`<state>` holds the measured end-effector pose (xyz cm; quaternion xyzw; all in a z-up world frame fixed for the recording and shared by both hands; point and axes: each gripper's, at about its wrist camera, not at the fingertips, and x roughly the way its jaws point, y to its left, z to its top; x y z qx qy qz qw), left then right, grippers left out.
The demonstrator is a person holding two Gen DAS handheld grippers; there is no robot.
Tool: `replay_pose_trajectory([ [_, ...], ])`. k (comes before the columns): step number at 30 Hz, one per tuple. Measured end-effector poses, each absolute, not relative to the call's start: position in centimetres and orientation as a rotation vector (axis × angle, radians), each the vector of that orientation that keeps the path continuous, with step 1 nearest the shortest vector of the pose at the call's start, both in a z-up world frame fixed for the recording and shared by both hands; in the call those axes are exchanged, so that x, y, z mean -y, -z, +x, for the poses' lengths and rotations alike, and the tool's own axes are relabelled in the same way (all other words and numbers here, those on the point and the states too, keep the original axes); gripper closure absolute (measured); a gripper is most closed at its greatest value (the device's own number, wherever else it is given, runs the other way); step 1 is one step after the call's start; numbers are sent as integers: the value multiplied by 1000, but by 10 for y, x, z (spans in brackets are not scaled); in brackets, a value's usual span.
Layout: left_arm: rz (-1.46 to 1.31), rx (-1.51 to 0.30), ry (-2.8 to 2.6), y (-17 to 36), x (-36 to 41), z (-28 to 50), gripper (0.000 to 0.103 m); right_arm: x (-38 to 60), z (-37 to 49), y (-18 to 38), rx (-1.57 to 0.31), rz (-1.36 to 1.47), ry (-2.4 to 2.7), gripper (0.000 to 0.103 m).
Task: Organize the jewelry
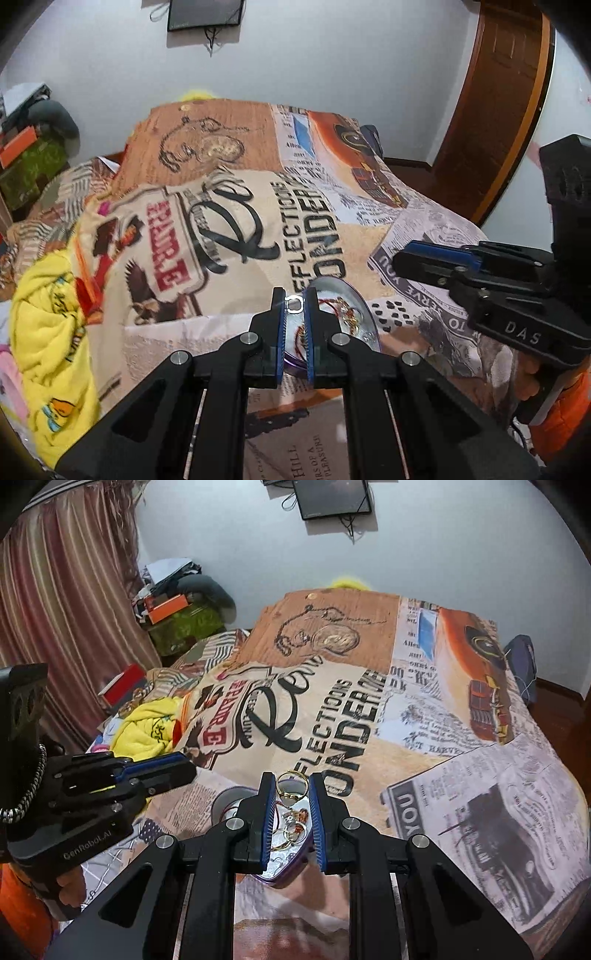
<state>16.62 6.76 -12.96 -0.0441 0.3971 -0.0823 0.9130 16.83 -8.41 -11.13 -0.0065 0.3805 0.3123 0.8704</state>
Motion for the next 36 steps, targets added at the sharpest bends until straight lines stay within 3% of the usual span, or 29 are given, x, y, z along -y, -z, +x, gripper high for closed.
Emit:
replay_pose_trajectory([
  [23,-155,-876,186,161,-75,178,95,59,178,150,-901,-55,-713,87],
  [29,-146,-859,131,158,-86,172,81,54,181,156,-906,-61,-700,86],
  [36,-117,-844,74,155,-94,163,76,47,181,161,-929,-96,-692,86],
])
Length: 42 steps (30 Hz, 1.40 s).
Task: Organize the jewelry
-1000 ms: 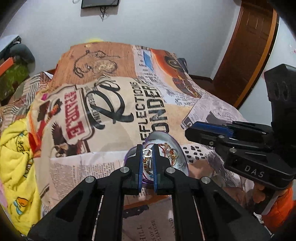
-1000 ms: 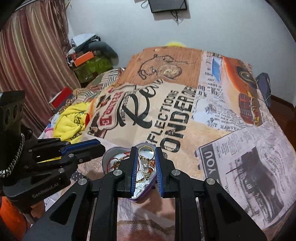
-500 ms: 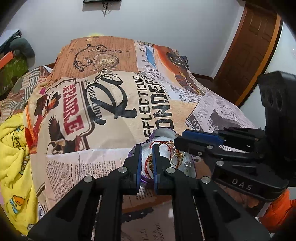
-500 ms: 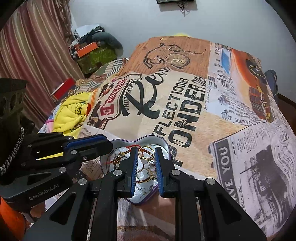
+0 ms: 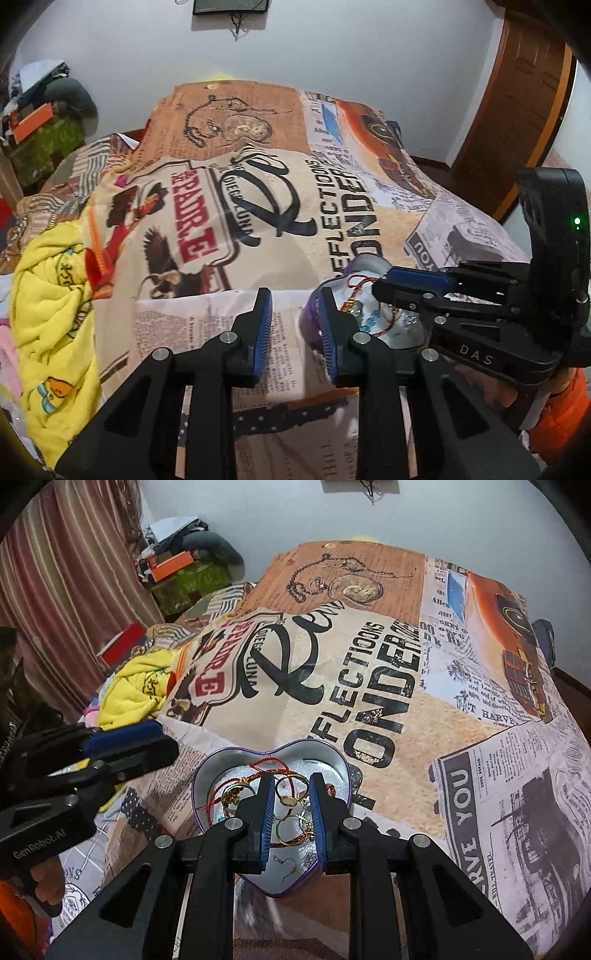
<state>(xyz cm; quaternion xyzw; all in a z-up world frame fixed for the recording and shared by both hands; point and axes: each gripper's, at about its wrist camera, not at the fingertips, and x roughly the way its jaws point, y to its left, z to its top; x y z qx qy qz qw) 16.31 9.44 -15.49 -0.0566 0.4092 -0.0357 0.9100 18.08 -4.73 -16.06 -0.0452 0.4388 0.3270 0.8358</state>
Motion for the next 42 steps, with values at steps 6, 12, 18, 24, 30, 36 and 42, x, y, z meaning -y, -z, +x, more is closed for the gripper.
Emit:
replay_pose_trajectory([
  [6,-133,-825,38,147,-100,150,72,49,177,152,-914,-109,-675,77],
  [12,-140,-772,23,123,-99,132,70,57,166,126,-861,-96,-659,68],
  [18,-133,-691,16,90,-93,110,69,68,147,96,-793,-97,-647,68],
  [24,-136,-550,-2,42,-84,76,69,88,117,50,-668,-72,-614,68],
  [30,-119,-352,-24,-7,-65,28,59,116,68,-15,-456,-16,-576,67],
  [36,-61,-185,-73,-37,-42,-20,35,133,17,-52,-264,23,-533,42],
  [42,-45,-95,-143,-47,-36,-50,1,134,-7,-61,-172,21,-463,15],
])
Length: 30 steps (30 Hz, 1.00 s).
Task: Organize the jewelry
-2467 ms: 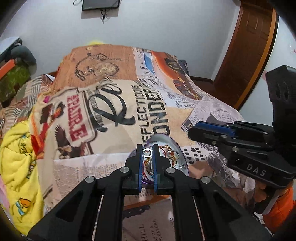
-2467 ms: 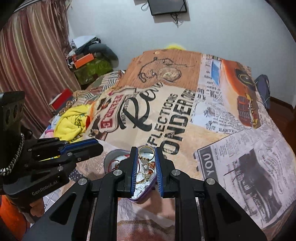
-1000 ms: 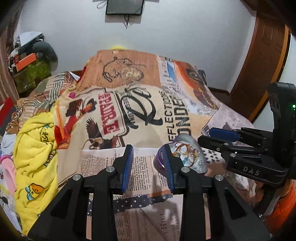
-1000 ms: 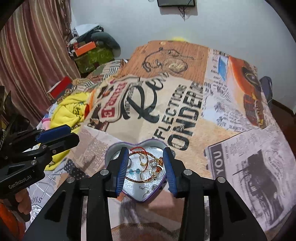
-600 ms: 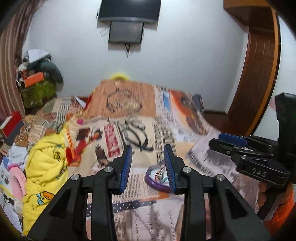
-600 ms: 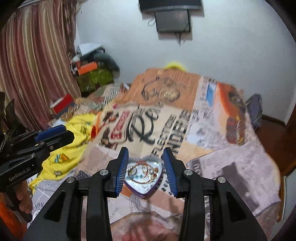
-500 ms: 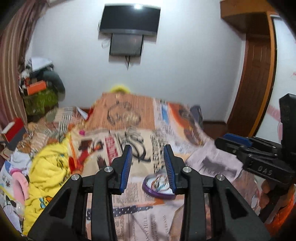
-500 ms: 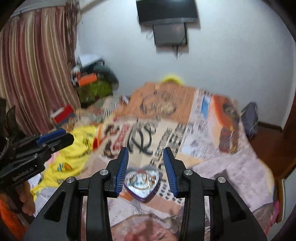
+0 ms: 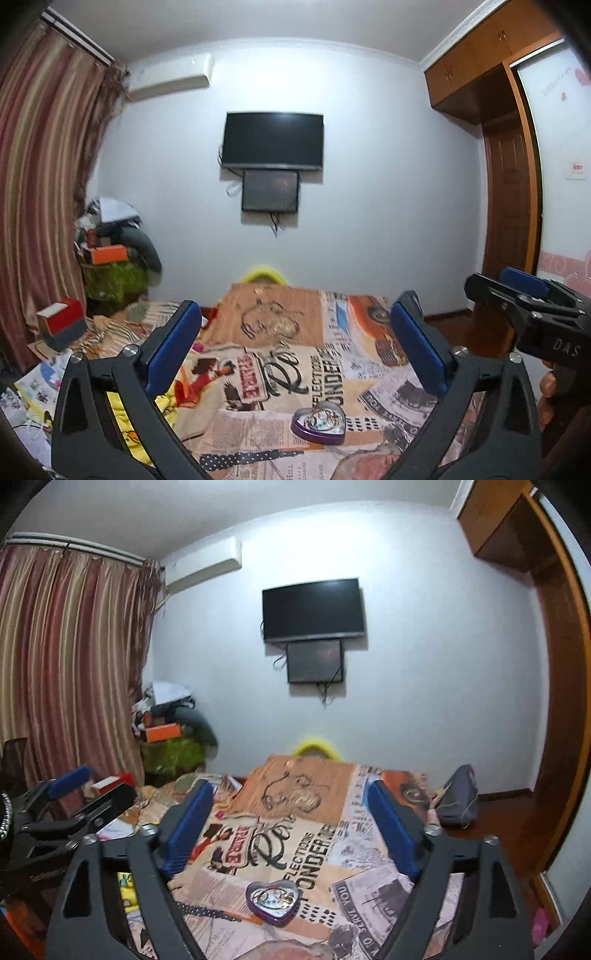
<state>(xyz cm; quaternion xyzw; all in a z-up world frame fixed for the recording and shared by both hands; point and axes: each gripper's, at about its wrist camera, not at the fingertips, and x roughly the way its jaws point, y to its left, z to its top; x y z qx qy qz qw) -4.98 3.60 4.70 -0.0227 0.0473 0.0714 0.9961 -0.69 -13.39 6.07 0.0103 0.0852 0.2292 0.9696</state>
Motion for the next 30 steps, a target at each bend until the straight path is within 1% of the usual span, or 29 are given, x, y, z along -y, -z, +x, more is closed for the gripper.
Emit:
replay_pose_trajectory([
  [1,-37,-93,-148,-48,-35,-52,1,134,-8,-61,-164,23,-454,14],
  [3,-27,-92,-156,-47,-33,-52,1,132,-11,-60,-153,23,-432,4],
  [4,-27,-93,-156,-46,-32,-53,1,132,-10,-60,-149,23,-424,1],
  [5,-28,-95,-154,-45,-32,-53,1,131,-11,-59,-141,21,-414,0],
  [30,-32,-146,-165,-30,-23,-49,1,142,-25,-48,-194,5,-405,0],
])
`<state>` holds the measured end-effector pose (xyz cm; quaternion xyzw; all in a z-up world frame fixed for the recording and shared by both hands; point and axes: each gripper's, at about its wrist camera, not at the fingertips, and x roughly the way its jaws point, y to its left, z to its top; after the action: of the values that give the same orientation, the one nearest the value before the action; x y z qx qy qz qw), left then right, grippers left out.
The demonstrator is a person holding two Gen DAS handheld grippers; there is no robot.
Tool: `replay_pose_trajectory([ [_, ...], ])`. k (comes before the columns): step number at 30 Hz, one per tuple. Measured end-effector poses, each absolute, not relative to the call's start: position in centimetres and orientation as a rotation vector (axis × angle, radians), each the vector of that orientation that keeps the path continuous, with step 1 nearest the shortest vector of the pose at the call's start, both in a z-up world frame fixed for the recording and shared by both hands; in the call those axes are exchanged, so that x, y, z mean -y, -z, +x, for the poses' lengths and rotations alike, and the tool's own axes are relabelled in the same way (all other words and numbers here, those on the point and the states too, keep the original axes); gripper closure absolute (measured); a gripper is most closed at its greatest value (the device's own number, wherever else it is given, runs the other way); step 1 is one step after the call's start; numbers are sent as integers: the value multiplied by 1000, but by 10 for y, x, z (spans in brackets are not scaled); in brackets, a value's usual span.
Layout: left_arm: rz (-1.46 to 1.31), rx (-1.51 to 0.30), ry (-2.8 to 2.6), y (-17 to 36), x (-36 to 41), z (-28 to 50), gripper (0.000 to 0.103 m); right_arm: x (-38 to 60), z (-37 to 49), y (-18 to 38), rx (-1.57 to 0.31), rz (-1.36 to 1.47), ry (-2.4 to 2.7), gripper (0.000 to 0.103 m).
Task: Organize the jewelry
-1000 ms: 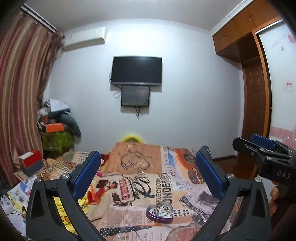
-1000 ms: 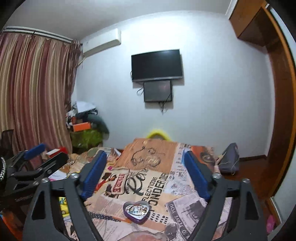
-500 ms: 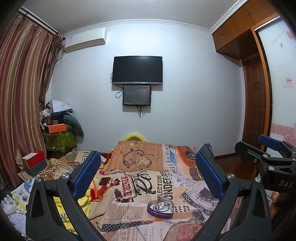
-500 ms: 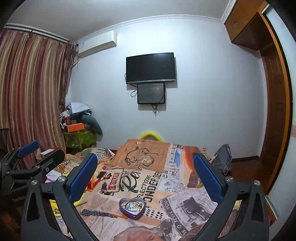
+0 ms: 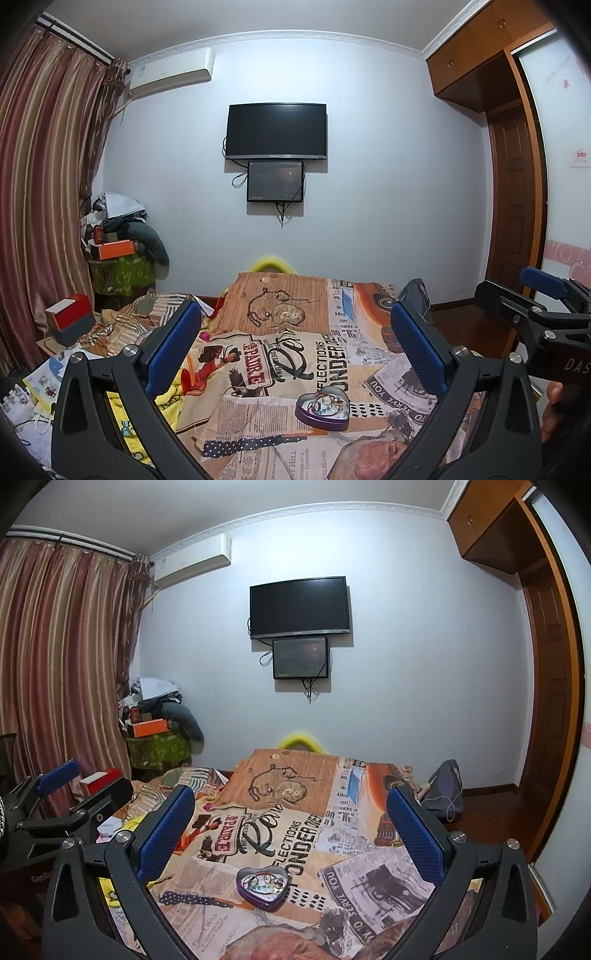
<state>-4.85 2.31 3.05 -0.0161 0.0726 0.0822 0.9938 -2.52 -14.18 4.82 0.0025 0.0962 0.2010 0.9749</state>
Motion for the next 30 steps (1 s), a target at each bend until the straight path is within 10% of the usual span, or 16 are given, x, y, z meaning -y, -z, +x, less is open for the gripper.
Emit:
replay_pose_trajectory([
  [30,-70,-185,-148,-26,-34,-40,0,145,-19,-44,-251,7,-410,0],
])
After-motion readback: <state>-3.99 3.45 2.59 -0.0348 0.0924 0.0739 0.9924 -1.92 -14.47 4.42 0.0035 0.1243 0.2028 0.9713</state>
